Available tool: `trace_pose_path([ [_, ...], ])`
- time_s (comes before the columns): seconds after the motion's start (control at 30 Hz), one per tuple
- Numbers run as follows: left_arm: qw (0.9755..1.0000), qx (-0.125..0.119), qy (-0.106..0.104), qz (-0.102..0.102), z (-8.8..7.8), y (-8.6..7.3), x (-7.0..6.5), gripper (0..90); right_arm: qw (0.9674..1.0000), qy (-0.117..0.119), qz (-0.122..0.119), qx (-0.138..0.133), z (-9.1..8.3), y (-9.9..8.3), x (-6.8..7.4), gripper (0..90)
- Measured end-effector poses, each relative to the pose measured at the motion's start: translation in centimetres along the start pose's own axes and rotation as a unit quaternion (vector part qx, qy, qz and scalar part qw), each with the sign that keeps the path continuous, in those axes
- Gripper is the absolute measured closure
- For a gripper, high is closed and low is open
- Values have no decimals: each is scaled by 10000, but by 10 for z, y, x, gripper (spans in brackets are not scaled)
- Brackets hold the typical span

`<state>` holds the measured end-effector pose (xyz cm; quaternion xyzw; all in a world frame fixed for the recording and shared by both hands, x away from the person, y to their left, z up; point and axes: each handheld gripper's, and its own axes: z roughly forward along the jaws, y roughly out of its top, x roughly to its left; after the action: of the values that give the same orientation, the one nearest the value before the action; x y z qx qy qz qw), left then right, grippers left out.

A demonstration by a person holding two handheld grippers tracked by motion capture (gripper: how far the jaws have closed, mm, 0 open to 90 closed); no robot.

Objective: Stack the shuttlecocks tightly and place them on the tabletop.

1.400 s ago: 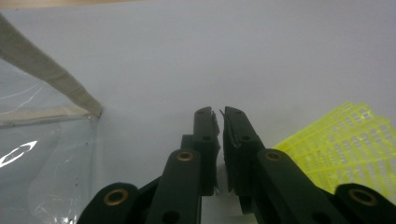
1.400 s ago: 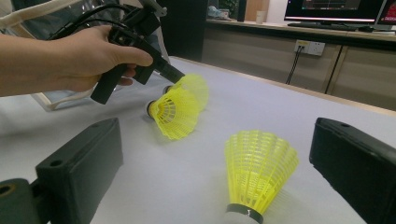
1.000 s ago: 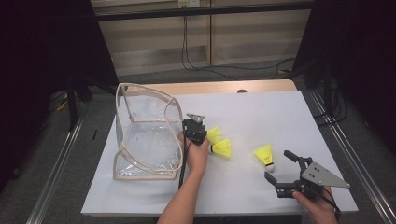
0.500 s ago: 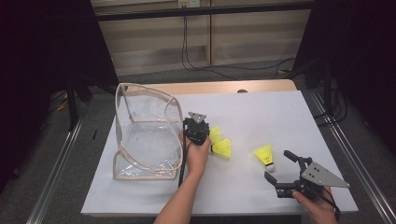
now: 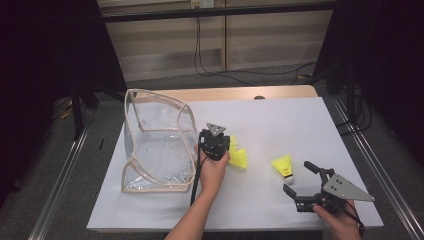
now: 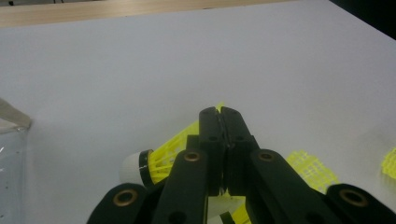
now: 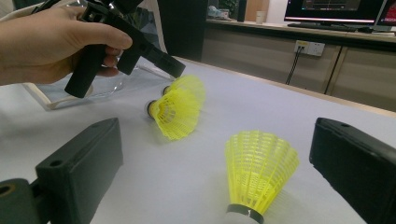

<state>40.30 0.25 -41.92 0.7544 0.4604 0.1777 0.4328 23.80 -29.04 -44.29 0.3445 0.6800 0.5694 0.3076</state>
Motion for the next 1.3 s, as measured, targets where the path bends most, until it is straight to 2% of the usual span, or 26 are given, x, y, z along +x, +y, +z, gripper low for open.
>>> trace_pose_path([
  [0.17, 9999, -66, -20, -95, 5, 1, 0, 875, 10000, 2, 2, 18, 1, 0, 0, 25],
  [0.2, 9998, -91, -19, -164, 7, 1, -1, 874, 10000, 10, -27, 22, 1, 0, 0, 25],
  [0.53, 9990, -197, 7, -403, 18, 3, 7, 865, 10000, 8, -7, 24, 1, -1, -1, 25],
  [0.57, 9991, -131, 11, -394, 19, 4, 6, 865, 10000, 10, -9, 25, 1, -1, 0, 25],
  [0.8, 9995, -170, -54, -277, 14, 9, 3, 855, 10000, -2, -1, 23, 1, -1, -1, 25],
  [0.9, 9997, -174, 1, -178, 11, 9, 3, 834, 10000, -3, -18, 24, 0, 0, 0, 25],
  [1.03, 9993, -219, 279, -113, 13, 7, 7, 813, 10000, 13, -17, 43, 1, 0, 0, 25],
  [1.1, 9991, -169, 346, -186, 18, 6, 10, 813, 10000, 12, -22, 28, 1, 0, 1, 25],
  [1.3, 9965, -143, 779, -254, 28, 1, 21, 813, 10000, 29, -18, 7, 0, 0, 1, 25],
])
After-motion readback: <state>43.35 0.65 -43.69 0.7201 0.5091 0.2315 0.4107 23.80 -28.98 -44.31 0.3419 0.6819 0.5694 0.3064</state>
